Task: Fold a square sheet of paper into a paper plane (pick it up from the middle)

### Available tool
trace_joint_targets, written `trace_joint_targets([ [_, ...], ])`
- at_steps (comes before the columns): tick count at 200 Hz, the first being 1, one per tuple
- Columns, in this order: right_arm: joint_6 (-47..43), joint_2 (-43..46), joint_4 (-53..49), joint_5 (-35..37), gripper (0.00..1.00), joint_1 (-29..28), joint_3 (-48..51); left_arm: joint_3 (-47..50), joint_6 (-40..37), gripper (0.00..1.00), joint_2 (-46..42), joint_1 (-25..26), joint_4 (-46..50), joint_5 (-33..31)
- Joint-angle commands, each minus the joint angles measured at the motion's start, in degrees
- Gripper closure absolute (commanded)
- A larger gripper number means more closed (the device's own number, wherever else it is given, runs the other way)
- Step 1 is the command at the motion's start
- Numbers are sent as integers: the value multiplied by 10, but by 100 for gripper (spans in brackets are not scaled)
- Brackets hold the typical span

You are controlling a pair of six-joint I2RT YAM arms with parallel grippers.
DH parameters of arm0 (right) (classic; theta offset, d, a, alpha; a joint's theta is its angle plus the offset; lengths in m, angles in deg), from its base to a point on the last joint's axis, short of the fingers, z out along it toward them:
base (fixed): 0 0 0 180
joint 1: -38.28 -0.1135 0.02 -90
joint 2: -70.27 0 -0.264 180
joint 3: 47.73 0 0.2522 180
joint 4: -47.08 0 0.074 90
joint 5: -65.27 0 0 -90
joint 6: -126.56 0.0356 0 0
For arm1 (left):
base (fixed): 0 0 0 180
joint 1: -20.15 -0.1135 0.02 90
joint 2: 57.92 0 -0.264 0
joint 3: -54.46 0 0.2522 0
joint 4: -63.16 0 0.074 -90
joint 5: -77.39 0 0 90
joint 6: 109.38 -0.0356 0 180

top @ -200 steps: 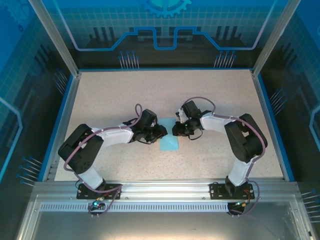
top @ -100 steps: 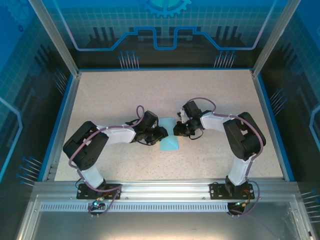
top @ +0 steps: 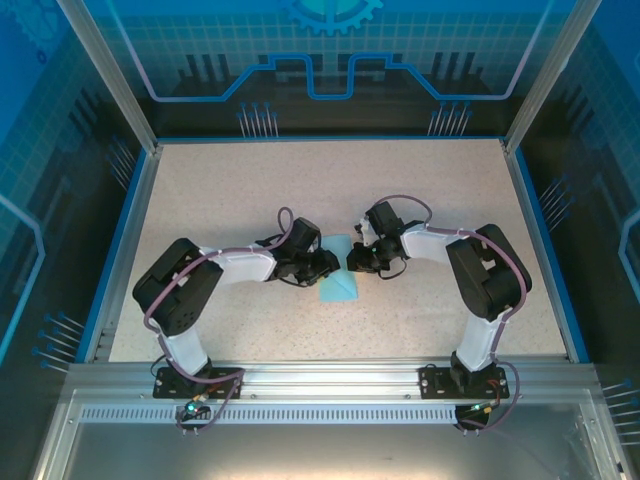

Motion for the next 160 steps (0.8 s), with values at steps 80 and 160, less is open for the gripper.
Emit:
trace_joint_targets([
  [80, 17, -6, 19, -19, 85, 11, 16, 16, 16, 77, 7, 4, -85, 7],
  [160, 26, 199, -8, 58, 52, 47, 56, 4, -57, 99, -59, 4, 29, -44],
])
